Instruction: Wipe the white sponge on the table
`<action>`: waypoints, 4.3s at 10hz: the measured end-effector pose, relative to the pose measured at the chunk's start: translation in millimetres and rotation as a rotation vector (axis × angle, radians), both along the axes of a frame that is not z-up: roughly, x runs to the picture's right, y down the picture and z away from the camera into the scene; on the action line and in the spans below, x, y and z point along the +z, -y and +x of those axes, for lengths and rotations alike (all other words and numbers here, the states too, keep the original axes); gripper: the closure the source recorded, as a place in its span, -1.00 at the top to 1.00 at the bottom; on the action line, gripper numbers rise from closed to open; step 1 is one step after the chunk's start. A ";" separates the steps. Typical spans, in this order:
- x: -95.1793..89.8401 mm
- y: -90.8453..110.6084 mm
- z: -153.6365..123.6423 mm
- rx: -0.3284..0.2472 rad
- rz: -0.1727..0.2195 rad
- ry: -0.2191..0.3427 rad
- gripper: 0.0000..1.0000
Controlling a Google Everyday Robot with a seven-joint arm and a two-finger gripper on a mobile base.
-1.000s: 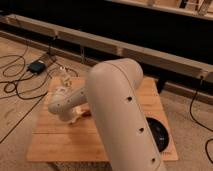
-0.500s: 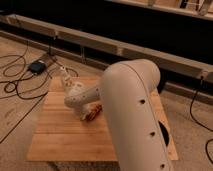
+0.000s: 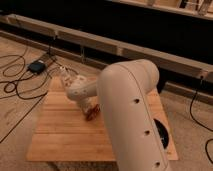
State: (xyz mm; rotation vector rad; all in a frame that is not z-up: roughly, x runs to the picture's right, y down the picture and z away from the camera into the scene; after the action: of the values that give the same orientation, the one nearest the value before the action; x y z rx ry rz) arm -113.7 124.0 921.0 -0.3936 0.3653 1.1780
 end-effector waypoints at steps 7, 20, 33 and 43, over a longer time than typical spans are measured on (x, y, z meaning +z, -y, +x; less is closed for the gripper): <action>14.4 34.3 -59.0 -0.091 0.054 0.037 -1.00; -29.6 -48.3 -82.4 -0.198 -0.046 0.130 -1.00; 6.0 15.7 7.0 -0.040 0.033 -0.016 -0.28; -16.1 44.9 -34.3 -0.070 0.041 0.088 0.60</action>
State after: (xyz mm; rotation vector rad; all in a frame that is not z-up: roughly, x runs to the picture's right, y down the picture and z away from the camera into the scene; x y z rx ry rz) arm -148.0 79.1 904.9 -0.3923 0.2762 1.0943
